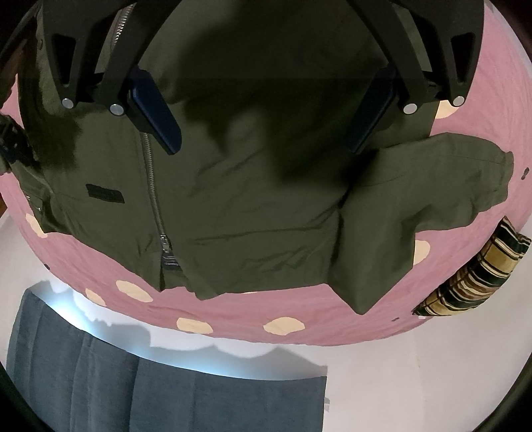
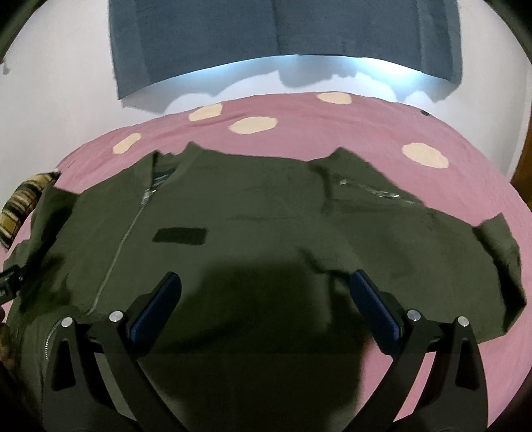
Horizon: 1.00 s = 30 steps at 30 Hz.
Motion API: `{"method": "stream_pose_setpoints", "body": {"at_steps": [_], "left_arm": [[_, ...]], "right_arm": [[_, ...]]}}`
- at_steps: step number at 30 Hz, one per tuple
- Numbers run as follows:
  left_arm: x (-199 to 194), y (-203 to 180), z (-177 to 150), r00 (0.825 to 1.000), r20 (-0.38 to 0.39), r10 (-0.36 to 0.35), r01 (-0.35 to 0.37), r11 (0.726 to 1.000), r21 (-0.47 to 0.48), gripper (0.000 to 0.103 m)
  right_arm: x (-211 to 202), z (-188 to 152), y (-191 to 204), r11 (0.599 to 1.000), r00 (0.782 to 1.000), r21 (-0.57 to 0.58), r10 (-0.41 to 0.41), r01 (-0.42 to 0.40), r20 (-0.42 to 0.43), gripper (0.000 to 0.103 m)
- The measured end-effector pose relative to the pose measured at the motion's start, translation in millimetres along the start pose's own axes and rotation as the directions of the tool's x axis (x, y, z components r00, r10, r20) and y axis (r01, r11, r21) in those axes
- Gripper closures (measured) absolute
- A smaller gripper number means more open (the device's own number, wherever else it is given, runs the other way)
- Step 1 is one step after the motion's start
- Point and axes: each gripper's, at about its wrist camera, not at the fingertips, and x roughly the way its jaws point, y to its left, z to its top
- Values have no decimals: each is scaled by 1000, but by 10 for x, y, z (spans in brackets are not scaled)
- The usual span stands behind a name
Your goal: Fold small clothes
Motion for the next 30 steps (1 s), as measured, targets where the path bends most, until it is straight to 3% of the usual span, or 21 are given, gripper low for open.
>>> {"method": "stream_pose_setpoints", "body": {"at_steps": [2, 5, 9, 11, 12, 13, 15, 17, 18, 20, 21, 23, 25, 28, 30], "left_arm": [[1, 7, -1, 1000, -1, -2, 2, 1000, -2, 4], [-9, 37, 7, 1000, -4, -10, 10, 1000, -12, 4], [-5, 50, 16, 1000, -3, -9, 9, 1000, -18, 4], [3, 44, 13, 1000, -6, -7, 7, 1000, -18, 4], [9, 39, 9, 1000, -9, -6, 5, 1000, -18, 4], [12, 38, 6, 1000, -12, -4, 4, 1000, -16, 4], [22, 27, -1, 1000, -19, -2, 1, 1000, -16, 4], [24, 37, -4, 1000, -23, -3, 3, 1000, -17, 4], [27, 35, -9, 1000, -26, -2, 2, 1000, -15, 4], [39, 41, -17, 1000, -30, -1, 0, 1000, -12, 4], [49, 39, -19, 999, -34, 0, 0, 1000, -10, 4], [60, 37, -21, 999, -39, -5, 5, 1000, -10, 4], [52, 36, -26, 999, -37, -10, 10, 1000, -8, 4], [35, 35, -23, 999, -30, -20, 20, 1000, -1, 4], [21, 36, -22, 999, -26, -28, 28, 1000, 1, 4]], "right_arm": [[-42, 66, -164, 999, 999, 6, -46, 46, 11, 2], [-116, 172, -525, 981, 981, 6, -193, 193, 33, 2], [-81, 285, -1229, 916, 918, 61, -396, 396, -8, 3], [40, 325, -1524, 881, 882, 48, -467, 470, -60, 11], [118, 333, -1667, 865, 863, 39, -496, 501, -95, 24], [197, 340, -1788, 853, 848, 35, -513, 521, -131, 29], [364, 316, -2022, 846, 832, 37, -513, 531, -211, 29], [419, 255, -2165, 856, 838, 48, -490, 514, -240, 43], [384, 229, -2216, 863, 849, 63, -476, 501, -230, 56], [233, 198, -2351, 893, 898, 154, -393, 424, -198, 67], [125, 163, -2436, 902, 922, 212, -342, 376, -180, 79], [-96, 72, -2614, 901, 954, 317, -266, 296, -135, 83], [-359, -37, -2773, 881, 970, 407, -229, 241, -78, 85], [-712, -196, -2983, 838, 974, 506, -225, 204, -20, 87], [-951, -354, -3123, 804, 964, 551, -264, 222, -2, 87]]}}
